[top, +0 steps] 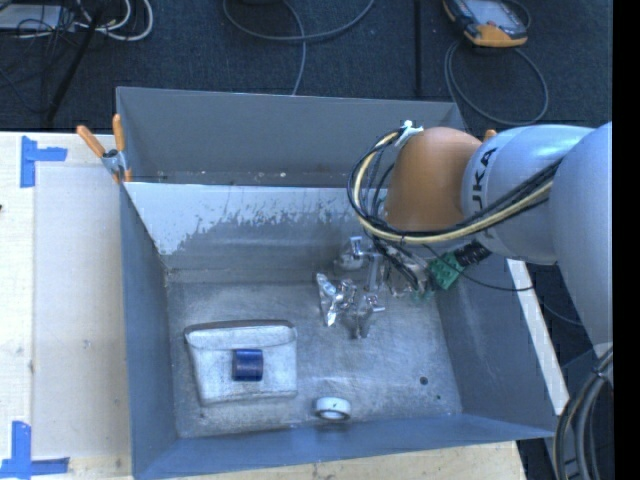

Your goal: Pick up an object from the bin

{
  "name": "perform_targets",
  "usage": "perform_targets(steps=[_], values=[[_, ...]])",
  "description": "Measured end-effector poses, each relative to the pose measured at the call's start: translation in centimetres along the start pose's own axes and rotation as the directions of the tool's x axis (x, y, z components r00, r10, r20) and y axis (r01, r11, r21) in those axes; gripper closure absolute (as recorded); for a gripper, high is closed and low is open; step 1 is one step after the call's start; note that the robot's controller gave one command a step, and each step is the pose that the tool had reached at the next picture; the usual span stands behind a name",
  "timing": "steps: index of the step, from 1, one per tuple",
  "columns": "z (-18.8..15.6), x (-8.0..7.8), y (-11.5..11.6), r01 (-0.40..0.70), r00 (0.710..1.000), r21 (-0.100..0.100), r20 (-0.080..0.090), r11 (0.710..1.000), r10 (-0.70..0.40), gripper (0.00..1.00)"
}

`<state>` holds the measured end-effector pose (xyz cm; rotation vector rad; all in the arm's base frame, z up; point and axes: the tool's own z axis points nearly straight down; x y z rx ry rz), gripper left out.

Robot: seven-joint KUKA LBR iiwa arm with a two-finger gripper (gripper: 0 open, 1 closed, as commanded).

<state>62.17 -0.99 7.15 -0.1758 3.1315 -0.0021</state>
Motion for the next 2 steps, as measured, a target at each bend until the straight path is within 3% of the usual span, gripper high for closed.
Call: perform_targets(steps=[1, 2], values=[[-0.3, -0.1, 0.0, 0.002, 1.000, -0.001, 0.004, 1.000, -0.002, 1.00], [-18.4, 0.6, 3.0, 0.192, 0.981, -0.001, 0.006, 0.981, -0.192, 1.00]])
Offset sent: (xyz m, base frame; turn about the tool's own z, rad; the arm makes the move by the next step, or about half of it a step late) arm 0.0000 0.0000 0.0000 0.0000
